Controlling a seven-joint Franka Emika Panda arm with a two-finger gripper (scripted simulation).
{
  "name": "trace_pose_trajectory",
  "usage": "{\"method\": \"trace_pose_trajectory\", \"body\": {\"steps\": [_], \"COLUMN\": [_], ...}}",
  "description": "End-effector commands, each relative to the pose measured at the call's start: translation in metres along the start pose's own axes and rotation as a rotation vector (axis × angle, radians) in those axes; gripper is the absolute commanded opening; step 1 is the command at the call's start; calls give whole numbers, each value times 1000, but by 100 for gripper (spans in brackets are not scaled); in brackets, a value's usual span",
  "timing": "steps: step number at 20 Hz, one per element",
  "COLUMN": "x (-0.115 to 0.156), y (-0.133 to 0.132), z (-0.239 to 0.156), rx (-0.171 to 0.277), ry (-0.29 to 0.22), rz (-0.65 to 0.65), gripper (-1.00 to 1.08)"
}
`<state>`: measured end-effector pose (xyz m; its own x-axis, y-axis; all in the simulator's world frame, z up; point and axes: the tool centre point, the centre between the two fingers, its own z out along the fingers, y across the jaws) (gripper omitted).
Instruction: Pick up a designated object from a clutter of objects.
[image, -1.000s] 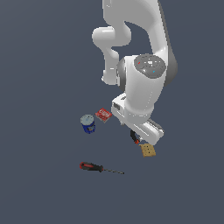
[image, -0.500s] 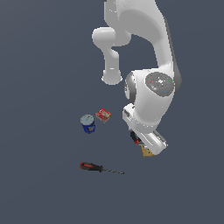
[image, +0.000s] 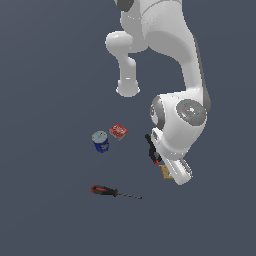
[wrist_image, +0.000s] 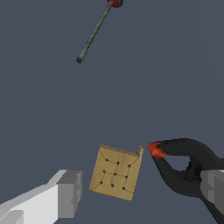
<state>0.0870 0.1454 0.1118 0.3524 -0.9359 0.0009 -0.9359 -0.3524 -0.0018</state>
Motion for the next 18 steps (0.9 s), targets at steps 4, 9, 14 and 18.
{"method": "trace_pose_trajectory", "body": {"steps": [4,9,14,18], "x": [-16,-26,-33,-35], "y": [-6,-10,-12,-12], "z": [22,37,47,50], "rx": [-1,-1,-2,-2], "ry": [0,-1,-1,-1], "rz": [108,179,224,241], "gripper": [100,100,100,100]}}
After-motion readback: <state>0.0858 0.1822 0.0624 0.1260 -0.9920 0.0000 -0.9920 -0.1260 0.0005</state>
